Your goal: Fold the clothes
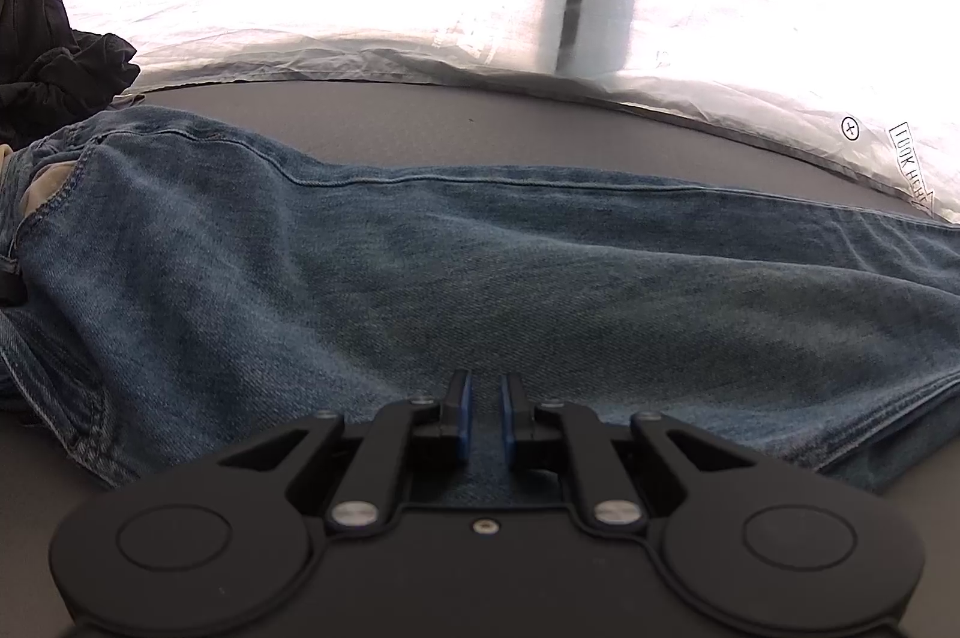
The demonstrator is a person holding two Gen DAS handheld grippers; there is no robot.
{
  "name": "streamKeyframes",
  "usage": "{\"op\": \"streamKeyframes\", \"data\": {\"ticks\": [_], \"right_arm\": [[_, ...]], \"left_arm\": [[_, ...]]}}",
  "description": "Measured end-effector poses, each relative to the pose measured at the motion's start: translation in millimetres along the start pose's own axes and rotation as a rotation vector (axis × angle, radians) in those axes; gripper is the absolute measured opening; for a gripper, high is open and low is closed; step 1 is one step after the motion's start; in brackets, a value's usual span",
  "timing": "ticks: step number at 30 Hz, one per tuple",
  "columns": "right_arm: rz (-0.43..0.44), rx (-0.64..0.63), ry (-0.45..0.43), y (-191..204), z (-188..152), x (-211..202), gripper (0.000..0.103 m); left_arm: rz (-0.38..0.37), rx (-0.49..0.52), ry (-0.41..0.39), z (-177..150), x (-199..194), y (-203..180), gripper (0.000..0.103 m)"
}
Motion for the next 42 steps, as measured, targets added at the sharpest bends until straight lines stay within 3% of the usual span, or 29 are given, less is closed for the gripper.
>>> {"op": "streamKeyframes", "data": {"ticks": [2, 5, 9, 14, 15, 18, 20, 23, 26, 28, 34, 42], "right_arm": [[0.008, 0.009, -0.005, -1.7, -1.1, -0.5, 0.010], [0.022, 0.020, -0.005, -4.0, -0.7, -0.7, 0.010], [0.032, 0.034, -0.017, -6.0, -4.2, -2.1, 0.010], [0.063, 0.097, -0.023, -14.0, -5.4, -2.1, 0.010], [0.071, 0.111, -0.024, -16.1, -5.9, -2.1, 0.010], [0.091, 0.169, -0.024, -23.5, -6.8, -1.8, 0.007], [0.106, 0.195, -0.018, -27.3, -6.6, -1.3, 0.007], [0.117, 0.202, -0.016, -28.5, -5.8, -0.7, 0.006], [0.118, 0.217, -0.020, -29.7, -7.8, -2.1, 0.006], [0.120, 0.227, -0.019, -30.0, -7.8, -2.1, 0.006], [0.122, 0.235, -0.014, -30.2, -9.8, -0.6, 0.006], [0.122, 0.266, 0.029, -38.0, -10.3, -2.6, 0.006]], "left_arm": [[-0.030, -0.009, 0.006, 0.5, -4.7, -1.2, 0.031], [-0.066, 0.068, -0.015, -2.6, -22.6, -23.3, 0.027], [-0.204, 0.231, -0.034, -6.5, -49.7, -84.9, 0.022], [-0.370, 0.474, 0.022, -46.7, -56.7, -176.5, 0.018], [-0.397, 0.526, 0.051, -58.7, -51.4, -197.6, 0.018], [-0.368, 0.720, 0.125, -94.4, -34.6, -248.3, 0.023], [-0.401, 0.768, 0.141, -104.9, -40.0, -262.7, 0.034], [-0.486, 0.794, 0.139, -108.6, -54.6, -268.5, 0.038], [-0.486, 0.799, 0.088, -97.5, -63.5, -270.4, 0.039], [-0.465, 0.769, 0.066, -92.6, -76.3, -259.2, 0.039], [-0.345, 0.602, 0.093, -72.5, -59.5, -211.8, 0.039], [-0.184, 0.524, 0.140, -73.7, -29.2, -167.8, 0.039]]}}
Point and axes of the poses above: each gripper's, at about its wrist camera, not at the fingertips, and x roughly the way its jaws point, y to its left, z to its top, the point moved 1 cm from there along x, roughly the way its jaws point, and after that the axes turned 2 degrees about -x, right-handed, at the moved point
